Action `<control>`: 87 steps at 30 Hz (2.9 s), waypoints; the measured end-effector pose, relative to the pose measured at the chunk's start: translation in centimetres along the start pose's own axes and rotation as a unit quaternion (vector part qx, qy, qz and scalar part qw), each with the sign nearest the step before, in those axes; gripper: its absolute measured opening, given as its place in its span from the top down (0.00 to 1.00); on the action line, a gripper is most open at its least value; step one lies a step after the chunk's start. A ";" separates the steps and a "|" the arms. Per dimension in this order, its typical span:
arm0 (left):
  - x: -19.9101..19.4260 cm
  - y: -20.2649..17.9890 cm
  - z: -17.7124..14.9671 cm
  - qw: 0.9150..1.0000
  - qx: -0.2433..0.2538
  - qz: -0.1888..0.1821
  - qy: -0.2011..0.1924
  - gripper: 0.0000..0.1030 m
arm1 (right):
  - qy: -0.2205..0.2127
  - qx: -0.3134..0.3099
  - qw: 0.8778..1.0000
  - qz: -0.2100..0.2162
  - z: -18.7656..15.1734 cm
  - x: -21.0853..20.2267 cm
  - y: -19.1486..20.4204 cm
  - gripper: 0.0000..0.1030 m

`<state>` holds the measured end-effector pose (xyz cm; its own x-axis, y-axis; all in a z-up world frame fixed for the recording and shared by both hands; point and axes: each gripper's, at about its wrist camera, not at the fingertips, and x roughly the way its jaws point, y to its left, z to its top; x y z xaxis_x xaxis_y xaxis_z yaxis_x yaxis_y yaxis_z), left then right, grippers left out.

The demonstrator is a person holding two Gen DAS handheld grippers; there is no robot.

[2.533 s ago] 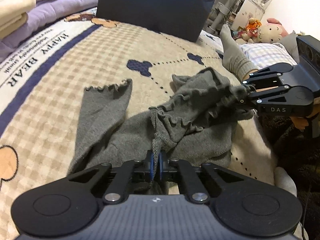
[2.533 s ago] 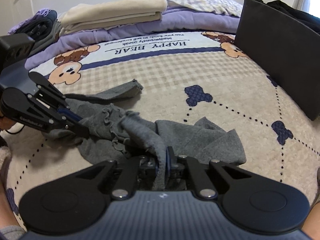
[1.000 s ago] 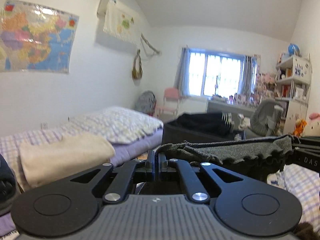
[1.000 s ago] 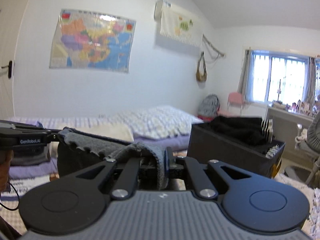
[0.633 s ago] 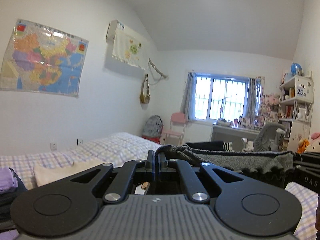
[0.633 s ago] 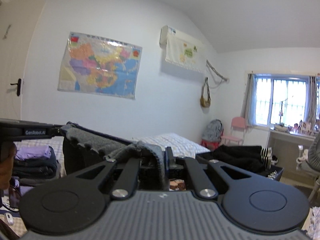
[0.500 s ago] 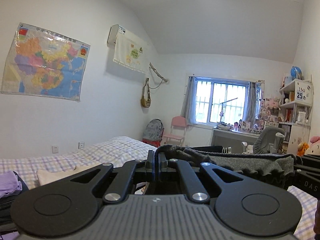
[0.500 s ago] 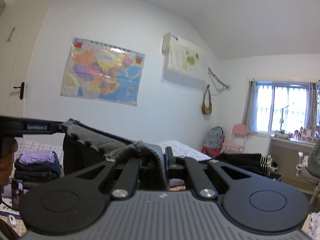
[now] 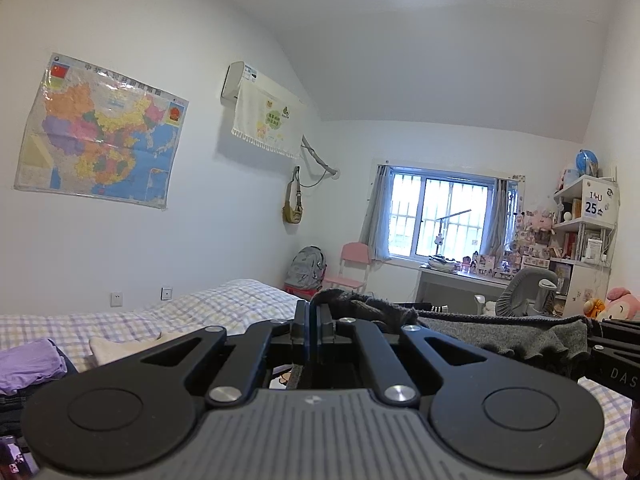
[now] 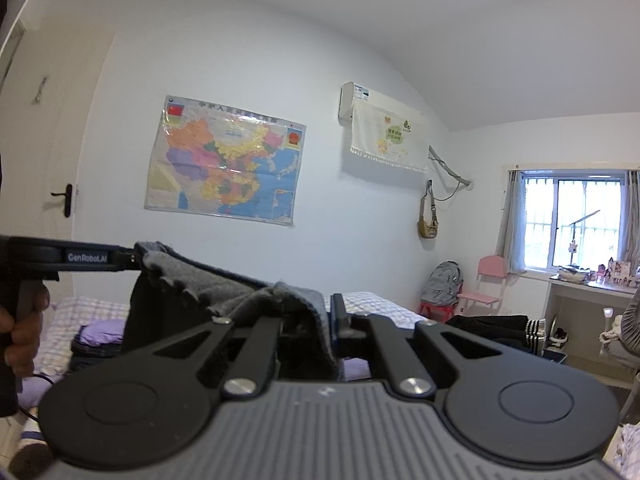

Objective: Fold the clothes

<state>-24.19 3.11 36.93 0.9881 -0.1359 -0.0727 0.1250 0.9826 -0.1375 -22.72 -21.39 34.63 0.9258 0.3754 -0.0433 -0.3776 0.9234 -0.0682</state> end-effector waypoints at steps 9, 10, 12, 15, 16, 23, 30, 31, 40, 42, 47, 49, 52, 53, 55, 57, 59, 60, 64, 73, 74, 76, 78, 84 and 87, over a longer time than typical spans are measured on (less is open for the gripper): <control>0.6 0.1 -1.5 1.000 0.002 0.007 0.026 0.98 | 0.014 0.003 1.000 0.012 -0.4 -0.9 0.4 0.97; 1.3 0.3 -1.9 0.999 0.000 0.008 0.033 0.98 | 0.019 0.003 1.000 0.011 -0.6 -0.5 0.3 0.97; 2.5 0.5 -2.7 0.999 -0.004 0.010 0.045 0.98 | 0.032 0.006 0.999 0.010 -1.5 0.6 -0.1 0.97; 5.2 1.1 -4.4 0.997 -0.007 0.014 0.071 0.98 | 0.052 0.012 0.999 0.009 -3.0 2.2 -0.6 0.97; 6.0 1.2 -4.8 0.997 -0.008 0.015 0.077 0.98 | 0.060 0.014 0.998 0.008 -3.7 2.9 -0.9 0.97; 14.3 2.7 -8.4 0.991 -0.027 0.017 0.129 0.98 | 0.115 0.021 0.993 -0.005 -8.3 8.8 -2.9 0.97; 22.0 3.6 -10.6 0.985 -0.052 0.009 0.162 0.98 | 0.145 0.022 0.989 -0.028 -10.9 14.9 -5.1 0.97; 23.3 3.7 -10.9 0.984 -0.055 0.007 0.167 0.98 | 0.149 0.023 0.988 -0.031 -11.2 15.8 -5.6 0.97; 32.1 4.7 -13.0 0.979 -0.055 0.000 0.198 0.98 | 0.181 0.018 0.981 -0.063 -13.4 24.5 -8.9 1.00; 33.5 4.8 -13.4 0.978 -0.055 0.002 0.204 0.98 | 0.185 0.014 0.980 -0.069 -14.1 26.0 -9.1 1.00; 37.1 5.5 -15.0 0.973 -0.056 0.004 0.222 0.98 | 0.200 0.023 0.976 -0.082 -16.6 30.0 -10.1 1.00; 38.6 5.7 -15.9 0.972 -0.054 0.008 0.229 0.98 | 0.202 0.023 0.975 -0.085 -17.2 30.7 -10.4 1.00; 40.2 5.8 -16.7 0.973 -0.049 0.020 0.226 0.98 | 0.207 0.019 0.974 -0.087 -18.2 32.2 -10.8 1.00; 40.5 5.8 -16.8 0.974 -0.044 0.027 0.222 0.98 | 0.209 0.019 0.974 -0.088 -18.5 32.7 -11.0 1.00; 41.4 6.2 -16.9 0.974 -0.046 0.032 0.221 0.98 | 0.212 0.019 0.973 -0.092 -19.0 33.4 -11.3 1.00; 42.3 6.8 -17.3 0.971 -0.062 0.028 0.230 0.98 | 0.216 0.022 0.971 -0.097 -19.5 34.0 -11.9 1.00; 42.9 7.1 -17.9 0.969 -0.064 0.029 0.237 0.98 | 0.225 0.026 0.969 -0.099 -20.3 34.8 -12.4 1.00; 43.0 7.1 -18.1 0.968 -0.063 0.029 0.240 0.98 | 0.231 0.024 0.968 -0.100 -20.8 35.2 -12.6 1.00; 43.4 7.8 -20.8 0.960 -0.057 0.029 0.273 0.98 | 0.245 0.016 0.964 -0.107 -22.3 36.6 -13.0 1.00; 42.6 10.0 -27.5 0.921 -0.078 0.017 0.381 0.96 | 0.281 0.024 0.950 -0.130 -25.1 38.5 -15.0 1.00; 42.4 10.0 -27.8 0.919 -0.076 0.017 0.386 0.96 | 0.287 0.027 0.948 -0.134 -25.5 38.7 -15.3 1.00; 41.6 10.1 -28.3 0.914 -0.068 0.017 0.399 0.95 | 0.299 0.034 0.943 -0.143 -26.3 39.1 -16.0 0.98; 40.2 10.3 -28.7 0.910 -0.060 0.016 0.410 0.94 | 0.306 0.039 0.940 -0.147 -26.8 39.3 -16.5 0.92; 36.8 10.4 -28.8 0.899 -0.048 0.013 0.435 0.81 | 0.325 0.053 0.932 -0.154 -27.3 39.1 -16.8 0.80; 34.7 10.3 -29.2 0.894 -0.036 0.009 0.446 0.69 | 0.327 0.054 0.931 -0.154 -26.9 38.6 -16.5 0.71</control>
<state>8.72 4.85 4.12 0.5211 -0.1990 -0.8300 0.0719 0.9792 -0.1896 18.85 -24.28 7.25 0.7706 -0.0042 -0.6373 -0.0600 0.9951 -0.0791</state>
